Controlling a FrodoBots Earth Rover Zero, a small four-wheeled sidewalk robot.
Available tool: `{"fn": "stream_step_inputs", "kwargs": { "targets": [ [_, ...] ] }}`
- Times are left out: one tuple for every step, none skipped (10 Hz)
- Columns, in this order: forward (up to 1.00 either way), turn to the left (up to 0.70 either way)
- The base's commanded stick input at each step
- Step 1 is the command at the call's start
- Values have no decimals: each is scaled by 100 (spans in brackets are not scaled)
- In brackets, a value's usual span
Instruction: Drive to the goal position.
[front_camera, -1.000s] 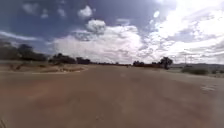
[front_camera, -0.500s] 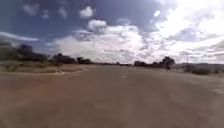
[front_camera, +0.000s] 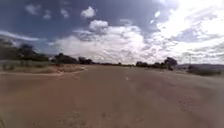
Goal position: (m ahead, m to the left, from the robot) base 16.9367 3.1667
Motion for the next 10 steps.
{"fn": "stream_step_inputs", "kwargs": {
  "targets": [
    [100, 0],
    [100, 0],
    [100, 1],
    [100, 4],
    [100, 7],
    [100, 0],
    [100, 0],
    [100, 0],
    [100, 0],
    [100, 0]
  ]
}}
